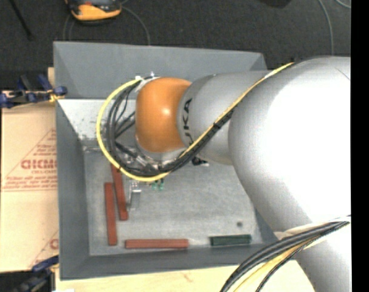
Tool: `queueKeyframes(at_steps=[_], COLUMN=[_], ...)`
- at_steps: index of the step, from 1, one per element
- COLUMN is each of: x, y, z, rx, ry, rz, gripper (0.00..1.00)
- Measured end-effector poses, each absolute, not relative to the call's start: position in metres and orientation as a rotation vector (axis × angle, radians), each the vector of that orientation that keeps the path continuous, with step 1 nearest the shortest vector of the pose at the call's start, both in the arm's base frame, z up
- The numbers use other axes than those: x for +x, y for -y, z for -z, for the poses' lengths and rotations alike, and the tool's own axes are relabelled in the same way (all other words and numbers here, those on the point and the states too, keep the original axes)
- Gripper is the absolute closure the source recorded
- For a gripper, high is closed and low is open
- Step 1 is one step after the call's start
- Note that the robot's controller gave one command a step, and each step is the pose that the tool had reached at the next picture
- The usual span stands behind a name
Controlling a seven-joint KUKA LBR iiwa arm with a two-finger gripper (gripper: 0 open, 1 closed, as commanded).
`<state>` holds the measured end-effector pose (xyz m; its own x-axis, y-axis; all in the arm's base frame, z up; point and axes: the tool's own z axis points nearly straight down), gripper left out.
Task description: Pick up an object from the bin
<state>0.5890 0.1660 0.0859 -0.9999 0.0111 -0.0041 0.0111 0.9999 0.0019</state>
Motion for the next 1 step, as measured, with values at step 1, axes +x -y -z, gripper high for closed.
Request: queueKeyframes(at_steps=[1], x=[0.5969], y=[-0.1822], z=[-0.1034], rx=[-0.001], ry=[-3.14], rz=[-0.001], gripper=[0.0])
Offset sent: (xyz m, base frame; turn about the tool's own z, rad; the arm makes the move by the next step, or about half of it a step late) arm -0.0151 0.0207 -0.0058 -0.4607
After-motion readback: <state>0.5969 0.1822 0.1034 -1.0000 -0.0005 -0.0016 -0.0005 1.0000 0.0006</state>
